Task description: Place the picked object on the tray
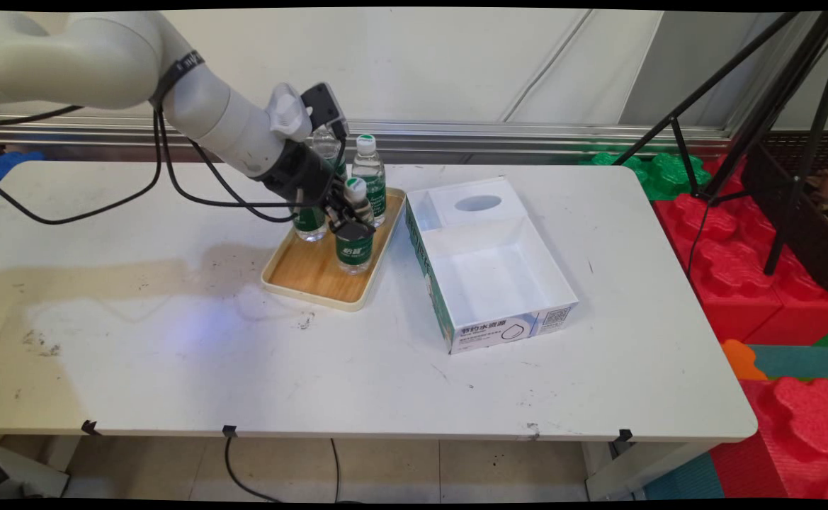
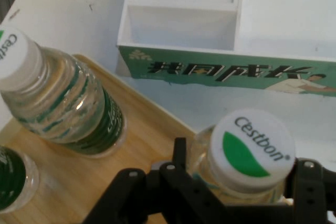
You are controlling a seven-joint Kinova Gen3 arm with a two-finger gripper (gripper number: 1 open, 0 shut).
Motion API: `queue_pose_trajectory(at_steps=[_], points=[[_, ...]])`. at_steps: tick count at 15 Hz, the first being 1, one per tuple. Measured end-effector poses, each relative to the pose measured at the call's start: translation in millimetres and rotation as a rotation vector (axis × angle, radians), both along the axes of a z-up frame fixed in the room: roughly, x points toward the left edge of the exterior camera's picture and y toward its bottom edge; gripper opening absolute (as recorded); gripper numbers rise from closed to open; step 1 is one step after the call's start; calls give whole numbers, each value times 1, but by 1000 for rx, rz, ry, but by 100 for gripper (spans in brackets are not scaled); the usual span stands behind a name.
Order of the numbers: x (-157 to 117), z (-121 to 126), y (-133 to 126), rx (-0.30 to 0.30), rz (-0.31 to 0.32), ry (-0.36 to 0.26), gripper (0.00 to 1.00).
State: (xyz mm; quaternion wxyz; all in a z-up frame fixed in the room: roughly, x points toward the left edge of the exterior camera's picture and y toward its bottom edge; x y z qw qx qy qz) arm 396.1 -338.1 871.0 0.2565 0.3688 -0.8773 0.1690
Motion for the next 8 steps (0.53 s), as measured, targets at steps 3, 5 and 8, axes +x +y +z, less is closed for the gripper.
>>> queue_pose_trajectory(at_steps=[3,5,8], points=[[2,-9,-3,1,-9,1,0],[4,-13,-4,1,-15,0,100],[8,-17,-5,-1,-23,-6,100]])
